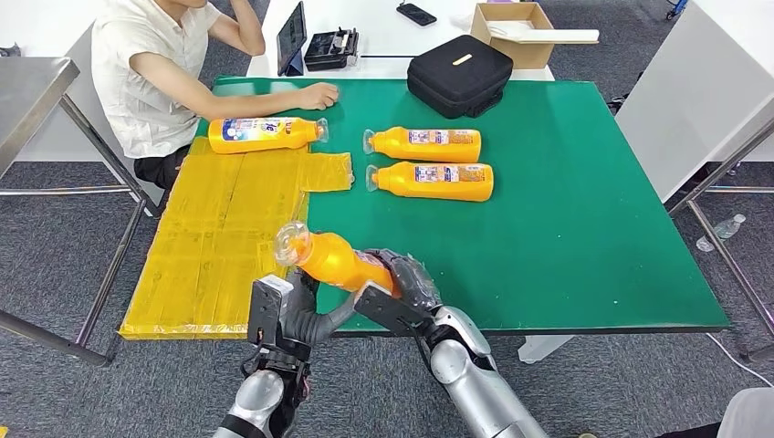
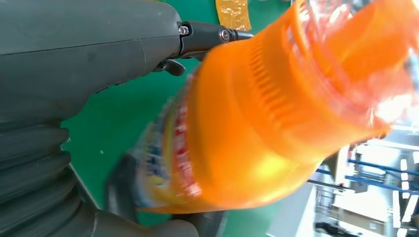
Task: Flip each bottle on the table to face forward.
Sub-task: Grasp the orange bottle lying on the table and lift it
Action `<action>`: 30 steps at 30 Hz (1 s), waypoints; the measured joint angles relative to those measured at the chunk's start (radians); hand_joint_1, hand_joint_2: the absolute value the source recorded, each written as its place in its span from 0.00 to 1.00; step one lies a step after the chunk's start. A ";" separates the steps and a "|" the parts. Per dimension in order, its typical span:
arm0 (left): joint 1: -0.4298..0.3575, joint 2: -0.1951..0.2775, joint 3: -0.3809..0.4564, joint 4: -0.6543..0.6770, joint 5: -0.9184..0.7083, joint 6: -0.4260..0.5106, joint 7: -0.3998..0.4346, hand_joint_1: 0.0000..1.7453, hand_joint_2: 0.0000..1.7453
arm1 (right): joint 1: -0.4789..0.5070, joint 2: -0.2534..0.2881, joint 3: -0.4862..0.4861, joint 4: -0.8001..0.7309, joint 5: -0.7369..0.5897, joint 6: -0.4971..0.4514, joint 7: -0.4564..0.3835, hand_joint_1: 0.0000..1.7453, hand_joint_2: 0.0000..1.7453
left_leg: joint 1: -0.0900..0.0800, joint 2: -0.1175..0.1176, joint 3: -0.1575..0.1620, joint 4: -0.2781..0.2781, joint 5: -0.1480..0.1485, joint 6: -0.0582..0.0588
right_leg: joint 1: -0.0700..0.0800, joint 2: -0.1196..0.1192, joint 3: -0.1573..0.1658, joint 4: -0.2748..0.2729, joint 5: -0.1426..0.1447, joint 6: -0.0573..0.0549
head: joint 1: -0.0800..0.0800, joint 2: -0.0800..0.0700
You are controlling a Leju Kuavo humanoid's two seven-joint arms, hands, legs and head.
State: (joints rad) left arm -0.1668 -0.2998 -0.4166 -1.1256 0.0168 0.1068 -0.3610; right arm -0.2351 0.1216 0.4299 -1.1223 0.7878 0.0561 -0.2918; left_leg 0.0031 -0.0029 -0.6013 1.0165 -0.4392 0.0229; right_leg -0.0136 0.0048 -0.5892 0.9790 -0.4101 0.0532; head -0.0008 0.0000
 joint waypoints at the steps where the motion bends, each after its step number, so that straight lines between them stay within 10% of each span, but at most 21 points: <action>1: -0.001 0.000 0.000 -0.001 0.025 -0.002 -0.001 0.00 1.00 | 0.000 0.003 0.006 0.000 0.001 -0.001 0.000 1.00 1.00 | 0.000 0.000 0.000 0.000 0.000 0.000 | 0.000 0.000 0.000 0.000 0.000 0.000 | 0.000 0.000; 9: -0.010 0.000 0.019 -0.009 0.245 -0.033 -0.006 0.00 1.00 | -0.004 0.023 0.059 0.001 0.020 -0.003 0.005 1.00 1.00 | 0.000 0.000 -0.001 0.000 0.000 0.000 | 0.000 0.000 -0.001 0.000 0.000 0.000 | 0.000 0.000; 13: -0.014 -0.002 0.028 -0.006 0.309 -0.051 -0.017 0.97 1.00 | -0.006 0.031 0.078 0.001 0.021 -0.006 0.005 1.00 1.00 | 0.000 0.000 -0.001 0.000 0.000 0.000 | 0.000 0.000 -0.001 0.000 0.000 0.000 | 0.000 0.000; 30: -0.026 -0.002 0.036 0.008 0.388 -0.099 -0.013 1.00 1.00 | -0.017 0.034 0.083 0.010 -0.007 0.001 -0.004 0.91 1.00 | 0.000 0.000 -0.001 0.000 0.000 0.000 | 0.000 0.000 -0.001 0.000 0.000 0.000 | 0.000 0.000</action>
State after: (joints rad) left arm -0.1928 -0.3017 -0.3802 -1.1176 0.4043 0.0075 -0.3740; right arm -0.2524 0.1560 0.5134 -1.1126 0.7806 0.0570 -0.2957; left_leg 0.0031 -0.0030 -0.6027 1.0166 -0.4391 0.0229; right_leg -0.0137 0.0047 -0.5906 0.9792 -0.4100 0.0532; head -0.0005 0.0000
